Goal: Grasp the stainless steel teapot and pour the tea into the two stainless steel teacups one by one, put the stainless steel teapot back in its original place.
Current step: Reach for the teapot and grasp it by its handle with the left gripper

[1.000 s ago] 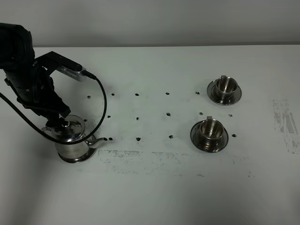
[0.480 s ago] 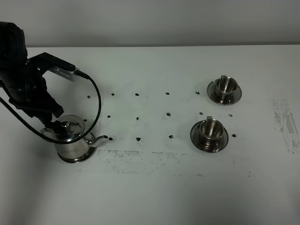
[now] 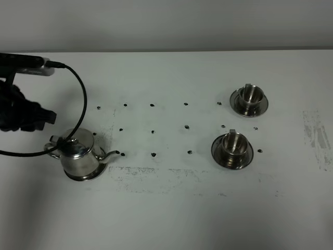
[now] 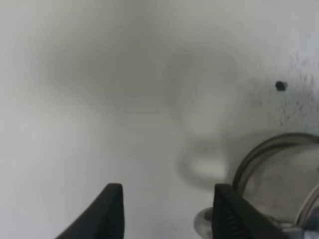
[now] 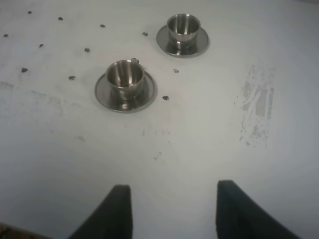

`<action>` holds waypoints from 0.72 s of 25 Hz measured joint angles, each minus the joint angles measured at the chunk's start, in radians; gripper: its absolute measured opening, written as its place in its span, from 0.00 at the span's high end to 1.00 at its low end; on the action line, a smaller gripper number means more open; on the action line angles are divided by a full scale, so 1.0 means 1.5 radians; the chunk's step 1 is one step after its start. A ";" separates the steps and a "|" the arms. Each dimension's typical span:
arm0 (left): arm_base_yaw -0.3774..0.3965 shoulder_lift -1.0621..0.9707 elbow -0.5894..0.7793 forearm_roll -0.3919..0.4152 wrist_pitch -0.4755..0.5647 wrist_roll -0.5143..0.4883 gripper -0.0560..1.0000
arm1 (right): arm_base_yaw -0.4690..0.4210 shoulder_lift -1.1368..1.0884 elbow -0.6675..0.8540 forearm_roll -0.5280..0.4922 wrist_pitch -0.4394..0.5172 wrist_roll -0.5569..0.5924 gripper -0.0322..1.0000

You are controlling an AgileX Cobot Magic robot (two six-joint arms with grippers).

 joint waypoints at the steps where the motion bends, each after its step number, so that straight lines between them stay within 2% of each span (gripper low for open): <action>1: 0.003 -0.006 0.020 -0.011 -0.025 -0.004 0.57 | 0.000 0.000 0.000 0.000 0.000 0.000 0.59; 4: 0.010 -0.010 0.060 -0.036 -0.070 -0.008 0.57 | 0.000 0.000 0.000 0.000 0.000 0.000 0.59; 9: 0.013 -0.005 0.068 -0.068 -0.093 -0.010 0.57 | 0.000 0.000 0.000 0.000 0.000 0.000 0.59; 18: 0.014 0.028 0.068 -0.112 -0.086 0.005 0.57 | 0.000 0.000 0.000 0.000 0.000 0.000 0.59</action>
